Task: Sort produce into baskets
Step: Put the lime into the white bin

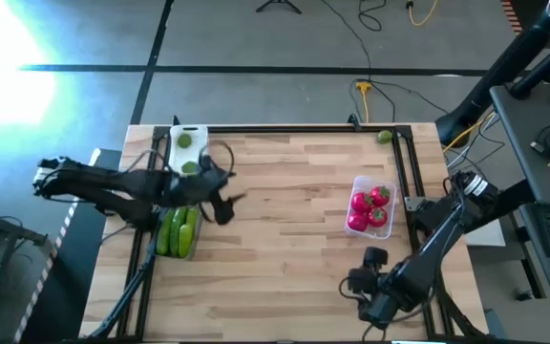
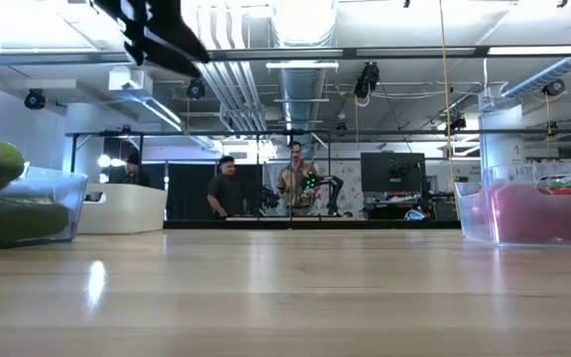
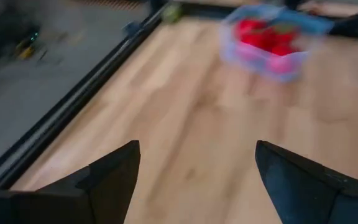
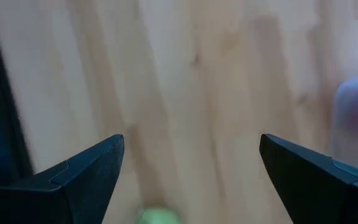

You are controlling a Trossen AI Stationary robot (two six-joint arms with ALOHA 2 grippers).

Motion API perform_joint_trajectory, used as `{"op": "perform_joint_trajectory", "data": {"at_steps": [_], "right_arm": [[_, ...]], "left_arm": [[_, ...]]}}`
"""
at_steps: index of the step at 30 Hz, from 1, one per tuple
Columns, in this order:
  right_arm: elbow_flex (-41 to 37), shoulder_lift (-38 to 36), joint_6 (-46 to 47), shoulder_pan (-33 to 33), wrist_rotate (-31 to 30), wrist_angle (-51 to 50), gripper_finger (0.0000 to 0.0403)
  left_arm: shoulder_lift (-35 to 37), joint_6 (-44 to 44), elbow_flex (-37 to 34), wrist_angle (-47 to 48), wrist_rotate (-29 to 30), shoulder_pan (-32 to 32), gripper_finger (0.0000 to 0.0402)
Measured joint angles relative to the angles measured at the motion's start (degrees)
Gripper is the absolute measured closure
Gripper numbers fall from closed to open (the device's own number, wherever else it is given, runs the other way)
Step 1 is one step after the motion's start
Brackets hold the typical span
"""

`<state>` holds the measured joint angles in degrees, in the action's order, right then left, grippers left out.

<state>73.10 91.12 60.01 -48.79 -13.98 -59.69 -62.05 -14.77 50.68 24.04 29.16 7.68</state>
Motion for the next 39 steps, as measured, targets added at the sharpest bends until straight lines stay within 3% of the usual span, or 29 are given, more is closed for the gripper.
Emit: {"op": "perform_joint_trajectory", "data": {"at_steps": [4,8,11,14,25,32,39], "right_arm": [[-1.69,2.20,4.04,-3.95,3.25,-1.69,0.0035],[-3.21,5.57,1.68,-6.89,11.71,-1.70,0.0035],[-3.19,7.87,0.16,-7.17,17.08,-1.11,0.0035],[-3.19,9.88,-1.32,-7.04,20.11,-1.13,0.0035],[-3.01,15.03,-11.13,-7.04,20.71,-1.26,0.0045],[-2.01,15.06,-10.80,-6.94,21.92,-1.45,0.0127],[-0.87,12.99,-12.82,-4.45,19.18,-4.38,0.0224]], "left_arm": [[-2.92,3.10,-6.01,-17.49,-0.08,5.24,0.0100],[-7.51,8.66,-10.87,-34.87,0.03,6.21,0.0100],[-10.74,11.12,-11.83,-40.05,0.30,6.15,0.0100],[-13.76,11.31,-11.83,-42.65,1.76,6.03,0.0099],[-20.07,15.24,-8.95,-44.11,1.90,5.99,0.0099],[-20.69,15.58,-7.63,-43.41,1.84,6.21,0.0099],[-20.69,14.45,-7.82,-43.20,1.82,6.21,0.0099]]}}
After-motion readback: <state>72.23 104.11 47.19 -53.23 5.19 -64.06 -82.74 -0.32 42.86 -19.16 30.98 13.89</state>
